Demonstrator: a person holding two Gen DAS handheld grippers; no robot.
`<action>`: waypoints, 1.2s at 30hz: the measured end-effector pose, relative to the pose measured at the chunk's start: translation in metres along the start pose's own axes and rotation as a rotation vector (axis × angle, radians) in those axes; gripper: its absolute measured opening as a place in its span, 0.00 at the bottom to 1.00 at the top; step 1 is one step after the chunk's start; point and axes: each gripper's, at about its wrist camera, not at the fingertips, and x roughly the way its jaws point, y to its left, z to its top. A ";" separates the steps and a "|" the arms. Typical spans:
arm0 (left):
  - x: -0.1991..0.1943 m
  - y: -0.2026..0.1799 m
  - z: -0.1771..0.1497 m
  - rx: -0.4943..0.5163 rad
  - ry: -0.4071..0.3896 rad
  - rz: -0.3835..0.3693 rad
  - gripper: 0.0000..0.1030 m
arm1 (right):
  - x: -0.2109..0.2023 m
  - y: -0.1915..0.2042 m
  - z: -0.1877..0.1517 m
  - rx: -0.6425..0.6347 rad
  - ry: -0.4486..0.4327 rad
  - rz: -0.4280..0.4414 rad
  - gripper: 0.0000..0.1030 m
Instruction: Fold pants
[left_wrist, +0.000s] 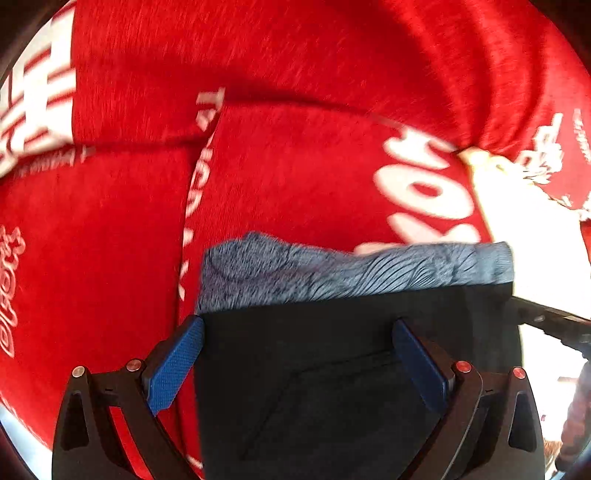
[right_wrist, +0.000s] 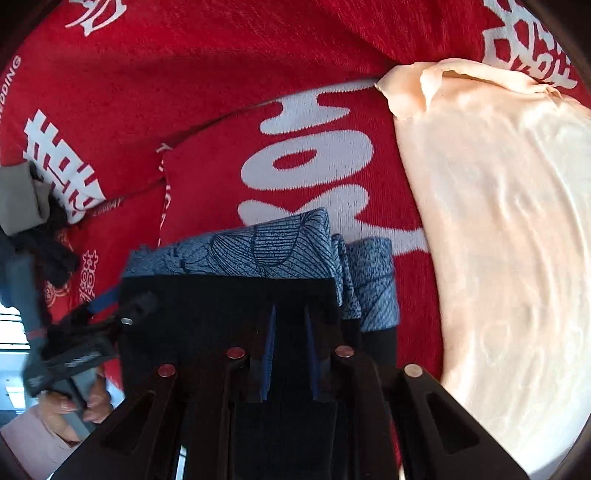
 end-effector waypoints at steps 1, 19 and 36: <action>0.003 0.006 0.000 -0.032 0.005 -0.028 1.00 | 0.000 -0.002 0.002 0.008 -0.008 0.001 0.08; -0.049 -0.003 -0.064 0.082 0.141 0.118 1.00 | -0.037 -0.018 -0.068 0.076 0.099 -0.055 0.34; -0.110 -0.021 -0.081 0.129 0.180 0.150 1.00 | -0.087 0.007 -0.118 0.109 0.154 -0.120 0.60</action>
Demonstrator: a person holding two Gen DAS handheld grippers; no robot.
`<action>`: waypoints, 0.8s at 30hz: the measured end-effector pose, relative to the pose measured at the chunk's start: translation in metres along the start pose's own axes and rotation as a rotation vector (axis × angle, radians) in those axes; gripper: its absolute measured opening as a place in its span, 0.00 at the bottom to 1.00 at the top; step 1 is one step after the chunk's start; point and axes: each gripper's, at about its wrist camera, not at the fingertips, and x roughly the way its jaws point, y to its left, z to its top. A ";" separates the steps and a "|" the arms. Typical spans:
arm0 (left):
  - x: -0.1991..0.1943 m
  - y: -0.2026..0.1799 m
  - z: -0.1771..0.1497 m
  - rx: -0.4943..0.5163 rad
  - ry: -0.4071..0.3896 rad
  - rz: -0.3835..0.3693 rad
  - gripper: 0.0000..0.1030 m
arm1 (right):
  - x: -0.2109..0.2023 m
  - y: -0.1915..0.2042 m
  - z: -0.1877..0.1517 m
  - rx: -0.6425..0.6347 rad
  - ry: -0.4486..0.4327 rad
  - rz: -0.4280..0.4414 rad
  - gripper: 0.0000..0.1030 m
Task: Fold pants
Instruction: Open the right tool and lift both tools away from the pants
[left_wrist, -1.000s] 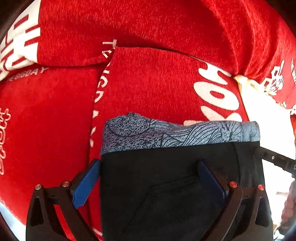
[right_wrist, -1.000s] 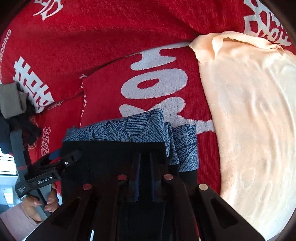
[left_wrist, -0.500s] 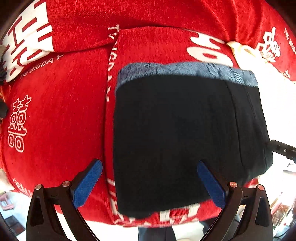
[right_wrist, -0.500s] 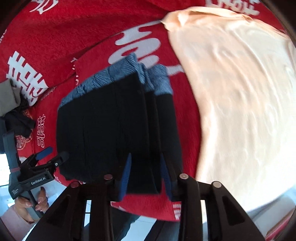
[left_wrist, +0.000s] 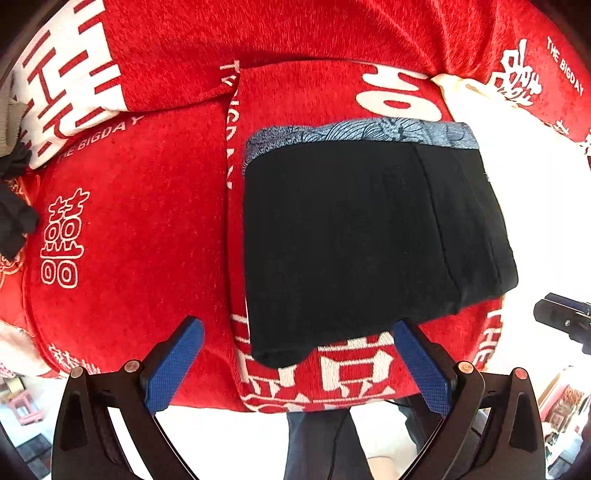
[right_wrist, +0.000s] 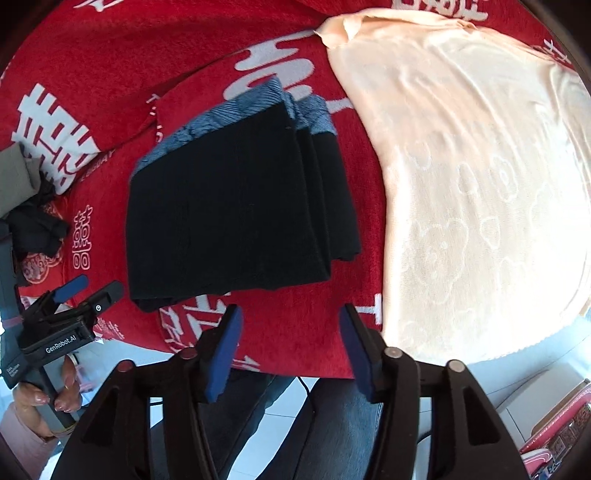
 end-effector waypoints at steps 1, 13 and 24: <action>-0.003 0.001 -0.001 -0.001 0.000 -0.002 1.00 | -0.004 0.004 0.000 -0.004 -0.005 -0.002 0.64; -0.034 0.007 -0.006 -0.023 -0.009 0.016 1.00 | -0.037 0.034 0.004 -0.043 -0.075 -0.056 0.79; -0.049 0.015 -0.003 -0.040 -0.020 0.035 1.00 | -0.045 0.052 -0.001 -0.117 -0.079 -0.195 0.89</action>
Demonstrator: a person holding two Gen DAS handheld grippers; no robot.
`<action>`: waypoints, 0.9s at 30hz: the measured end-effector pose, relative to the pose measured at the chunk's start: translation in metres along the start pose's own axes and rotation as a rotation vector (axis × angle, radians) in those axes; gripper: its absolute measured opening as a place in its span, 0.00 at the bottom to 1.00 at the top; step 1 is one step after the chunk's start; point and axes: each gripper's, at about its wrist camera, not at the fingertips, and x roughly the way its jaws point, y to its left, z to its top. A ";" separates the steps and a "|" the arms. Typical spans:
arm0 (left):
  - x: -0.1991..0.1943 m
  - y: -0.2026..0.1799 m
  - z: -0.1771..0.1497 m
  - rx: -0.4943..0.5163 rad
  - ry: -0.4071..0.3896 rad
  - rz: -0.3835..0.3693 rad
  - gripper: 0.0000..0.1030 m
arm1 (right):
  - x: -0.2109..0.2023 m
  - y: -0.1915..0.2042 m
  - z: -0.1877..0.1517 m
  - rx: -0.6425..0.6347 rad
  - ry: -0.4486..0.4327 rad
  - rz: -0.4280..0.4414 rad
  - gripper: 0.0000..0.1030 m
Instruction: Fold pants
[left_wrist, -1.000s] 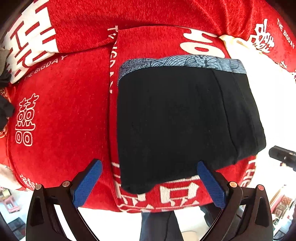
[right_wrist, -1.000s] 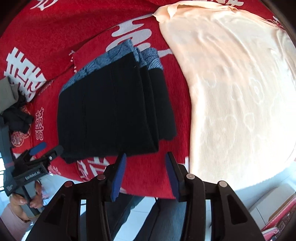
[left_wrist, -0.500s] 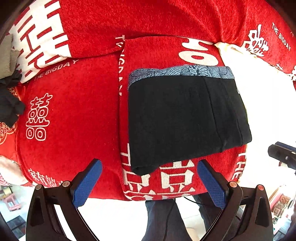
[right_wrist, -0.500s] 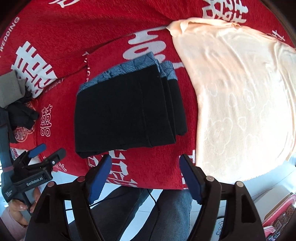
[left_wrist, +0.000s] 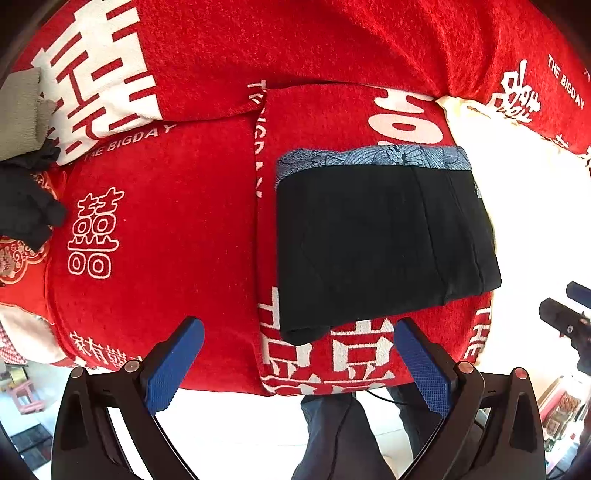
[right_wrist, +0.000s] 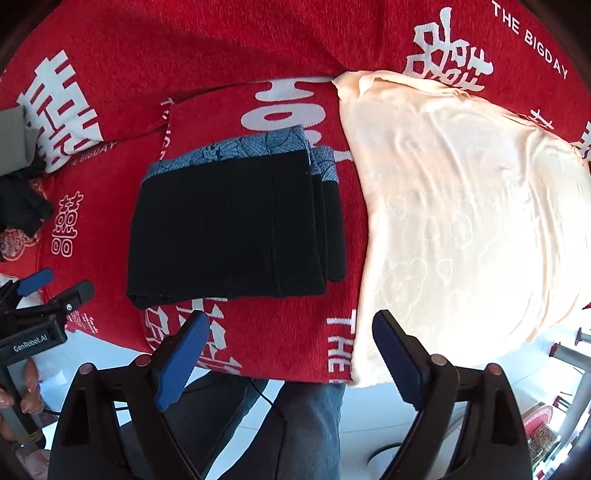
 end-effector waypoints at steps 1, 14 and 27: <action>-0.001 0.001 0.000 -0.003 -0.002 -0.002 1.00 | 0.000 0.001 -0.001 0.003 0.003 -0.001 0.89; -0.008 0.005 0.008 -0.043 -0.022 0.003 1.00 | -0.010 0.021 0.011 0.014 -0.014 -0.003 0.89; -0.009 -0.004 0.004 -0.037 -0.017 0.013 1.00 | -0.008 0.023 0.015 0.001 -0.005 -0.003 0.89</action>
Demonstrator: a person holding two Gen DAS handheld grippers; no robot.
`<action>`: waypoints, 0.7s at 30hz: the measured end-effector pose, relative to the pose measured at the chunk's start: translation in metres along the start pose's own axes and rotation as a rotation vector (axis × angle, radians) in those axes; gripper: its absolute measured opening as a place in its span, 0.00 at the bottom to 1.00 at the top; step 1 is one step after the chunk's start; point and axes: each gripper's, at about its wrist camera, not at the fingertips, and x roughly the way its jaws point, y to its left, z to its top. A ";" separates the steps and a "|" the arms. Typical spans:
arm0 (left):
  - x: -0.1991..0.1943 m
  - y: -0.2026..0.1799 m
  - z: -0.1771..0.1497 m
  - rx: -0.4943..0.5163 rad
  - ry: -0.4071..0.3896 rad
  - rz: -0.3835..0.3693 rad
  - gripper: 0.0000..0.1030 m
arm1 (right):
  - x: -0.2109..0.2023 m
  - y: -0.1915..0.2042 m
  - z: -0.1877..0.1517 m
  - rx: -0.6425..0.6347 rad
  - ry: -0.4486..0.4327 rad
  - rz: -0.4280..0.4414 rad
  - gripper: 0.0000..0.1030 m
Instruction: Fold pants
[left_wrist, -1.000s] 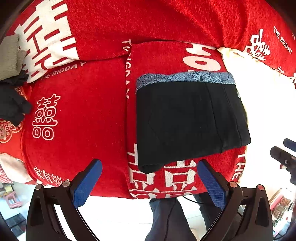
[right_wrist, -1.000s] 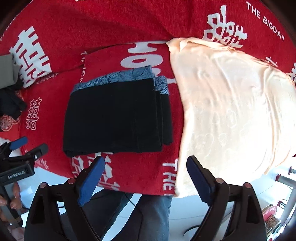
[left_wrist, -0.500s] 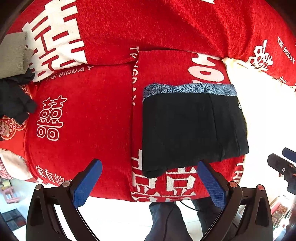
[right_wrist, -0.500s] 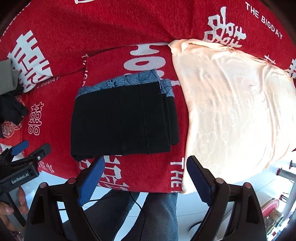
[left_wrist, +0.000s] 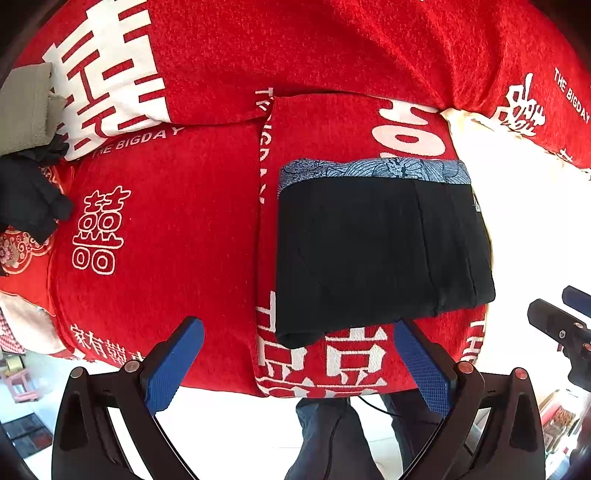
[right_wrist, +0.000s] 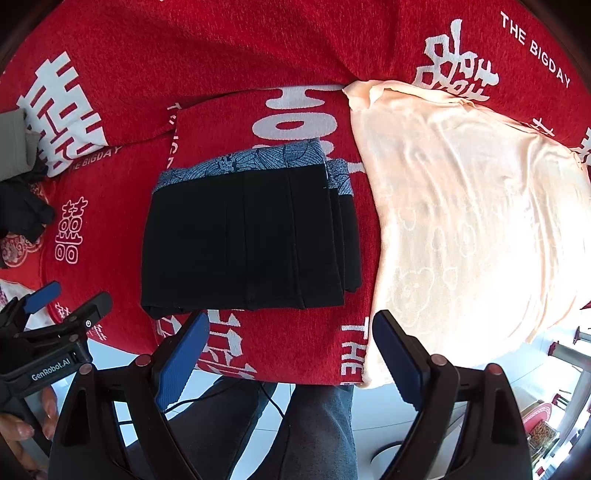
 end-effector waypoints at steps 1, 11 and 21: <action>0.000 -0.001 0.000 0.002 0.000 0.002 1.00 | 0.000 0.000 0.000 0.000 -0.002 0.001 0.89; -0.001 -0.006 0.000 0.020 0.000 0.005 1.00 | 0.001 -0.001 0.002 0.004 0.000 0.002 0.89; 0.000 -0.006 0.000 0.020 -0.005 0.014 1.00 | 0.002 -0.001 0.004 0.001 -0.001 0.001 0.89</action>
